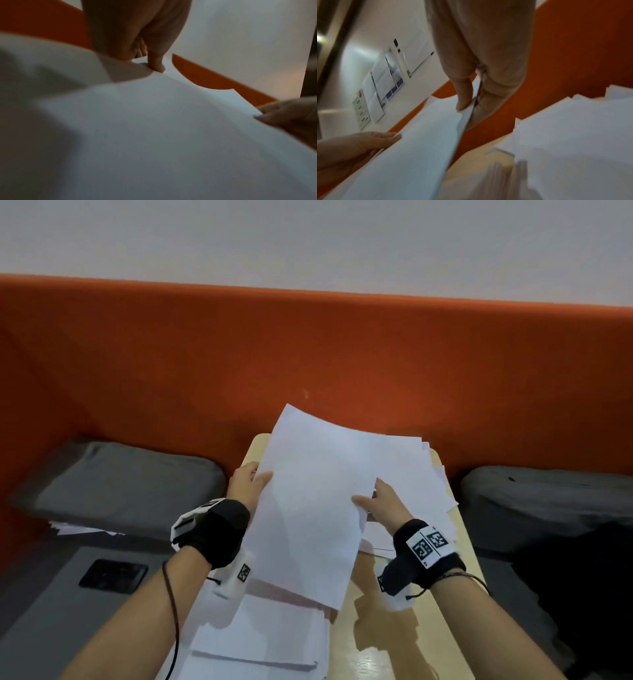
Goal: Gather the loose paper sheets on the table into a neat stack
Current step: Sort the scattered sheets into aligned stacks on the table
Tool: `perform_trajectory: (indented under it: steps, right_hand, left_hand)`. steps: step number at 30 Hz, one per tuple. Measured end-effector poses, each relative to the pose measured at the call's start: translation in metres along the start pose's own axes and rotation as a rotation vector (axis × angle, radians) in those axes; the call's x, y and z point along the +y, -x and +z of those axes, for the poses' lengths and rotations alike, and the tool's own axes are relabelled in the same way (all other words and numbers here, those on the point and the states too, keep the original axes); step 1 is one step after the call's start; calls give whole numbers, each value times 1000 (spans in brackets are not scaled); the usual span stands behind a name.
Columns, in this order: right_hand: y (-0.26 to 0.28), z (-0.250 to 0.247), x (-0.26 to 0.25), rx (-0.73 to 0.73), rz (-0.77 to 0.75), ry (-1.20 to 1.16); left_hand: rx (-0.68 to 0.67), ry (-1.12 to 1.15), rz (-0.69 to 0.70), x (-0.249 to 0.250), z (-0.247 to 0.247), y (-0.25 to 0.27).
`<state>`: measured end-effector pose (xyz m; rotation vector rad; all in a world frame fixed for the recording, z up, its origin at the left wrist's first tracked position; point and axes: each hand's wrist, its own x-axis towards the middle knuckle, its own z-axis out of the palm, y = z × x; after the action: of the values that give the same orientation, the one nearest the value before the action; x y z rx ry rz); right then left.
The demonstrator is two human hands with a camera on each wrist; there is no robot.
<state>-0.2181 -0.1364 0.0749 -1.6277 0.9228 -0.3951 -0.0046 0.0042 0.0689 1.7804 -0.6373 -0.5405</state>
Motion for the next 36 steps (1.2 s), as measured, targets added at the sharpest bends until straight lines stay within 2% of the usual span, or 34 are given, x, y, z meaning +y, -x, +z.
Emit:
perform_trajectory:
  steps: [4,7,11,16,18,21,23,25,27,30,32,36]
  right_hand:
    - [2,34,22,-126,147,-24]
    - [1,55,32,-191,204,24]
    - [-1,75,44,-168,218,171]
    - [-2,85,49,-92,178,366]
    - [-3,85,50,-69,153,391]
    - [-5,86,55,-55,150,421]
    - [-6,84,58,-53,170,395]
    - [-8,78,60,-28,178,378]
    - [-12,63,62,43,156,444]
    - [-17,31,67,142,140,689]
    - [-21,4,74,215,208,809]
    - [-28,-41,94,300,435,930]
  left_hand:
    - [69,-218,-140,-43,-23,0]
    - [62,-384,-257,-70,-38,8]
    - [4,-628,-370,-84,-50,22]
    - [-28,-776,-438,-76,-52,24]
    - [-4,-923,-410,-67,-45,23]
    - [-3,-1082,-226,-53,-24,18]
    - [-137,-1065,-93,-44,1,14]
    - [-312,-1040,-19,-36,29,11]
    - [-486,-1033,-13,-34,55,7]
    - [-704,-1046,-78,-49,74,9]
    - [-769,-1091,-85,-65,77,13]
    - [-756,-1125,-80,-75,74,18]
